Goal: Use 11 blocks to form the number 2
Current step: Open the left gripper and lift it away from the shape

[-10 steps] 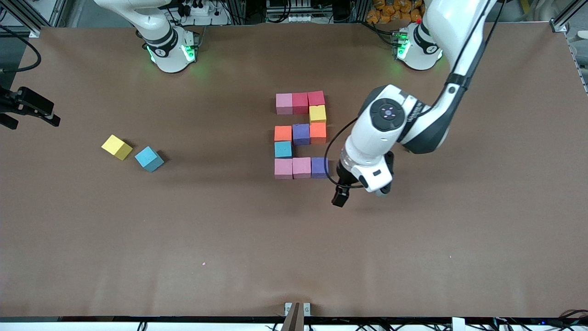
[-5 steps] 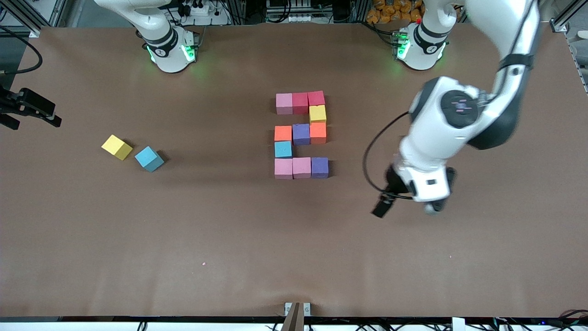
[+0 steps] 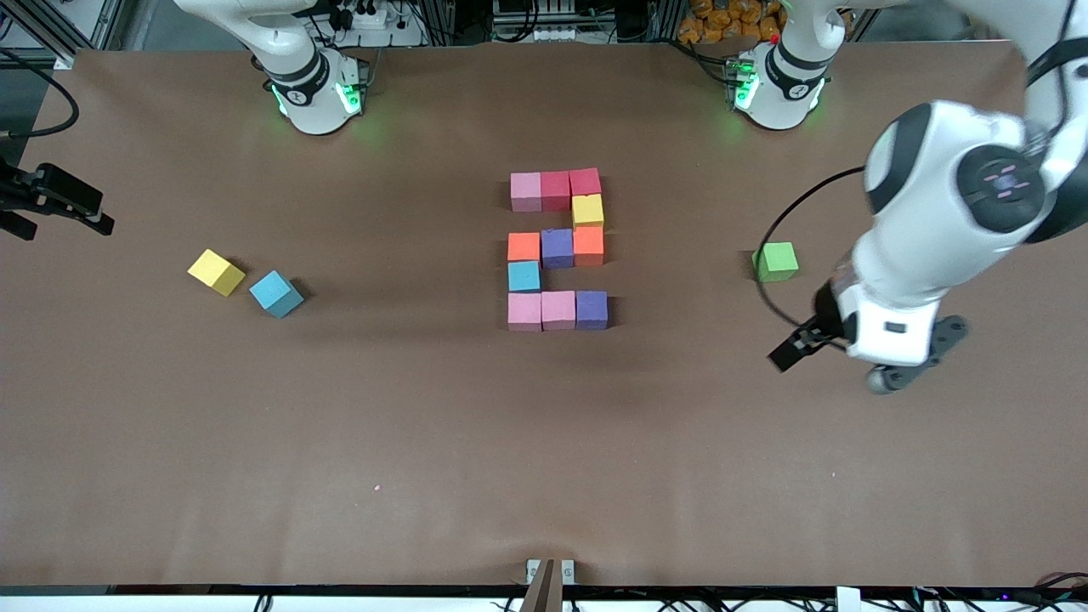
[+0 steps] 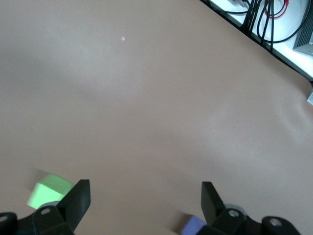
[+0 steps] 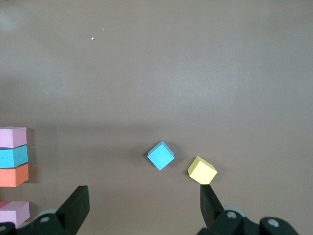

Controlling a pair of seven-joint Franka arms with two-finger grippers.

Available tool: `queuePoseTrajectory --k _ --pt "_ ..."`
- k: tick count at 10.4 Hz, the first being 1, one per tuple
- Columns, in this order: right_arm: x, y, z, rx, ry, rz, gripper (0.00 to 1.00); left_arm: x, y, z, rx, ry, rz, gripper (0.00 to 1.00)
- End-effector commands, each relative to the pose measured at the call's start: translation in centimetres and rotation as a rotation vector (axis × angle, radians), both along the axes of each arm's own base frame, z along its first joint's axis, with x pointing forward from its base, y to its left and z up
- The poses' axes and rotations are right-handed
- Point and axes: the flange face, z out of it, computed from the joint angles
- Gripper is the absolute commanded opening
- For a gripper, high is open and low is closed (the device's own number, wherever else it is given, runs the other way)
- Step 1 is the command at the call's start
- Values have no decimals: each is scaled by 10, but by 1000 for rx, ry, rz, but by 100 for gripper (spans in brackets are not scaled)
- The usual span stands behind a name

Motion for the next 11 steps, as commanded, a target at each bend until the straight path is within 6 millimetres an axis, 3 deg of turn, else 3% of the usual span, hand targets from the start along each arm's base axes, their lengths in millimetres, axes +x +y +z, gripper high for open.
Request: queuePoseTrajectory --k 1,3,5,9,11 --pt "3 1 0 0 -23 -15 100 -12 29 37 29 -25 -144 100" --pt "3 2 0 0 -23 -13 100 -26 47 53 53 25 -190 100" --pt "1 -2 1 1 -19 -19 100 -36 59 70 54 34 -366 100" --pt "0 -3 -8 3 1 -21 100 -72 115 116 53 71 -479 100" --pt "-6 -3 -12 5 10 -21 100 -94 131 137 56 96 -504 100"
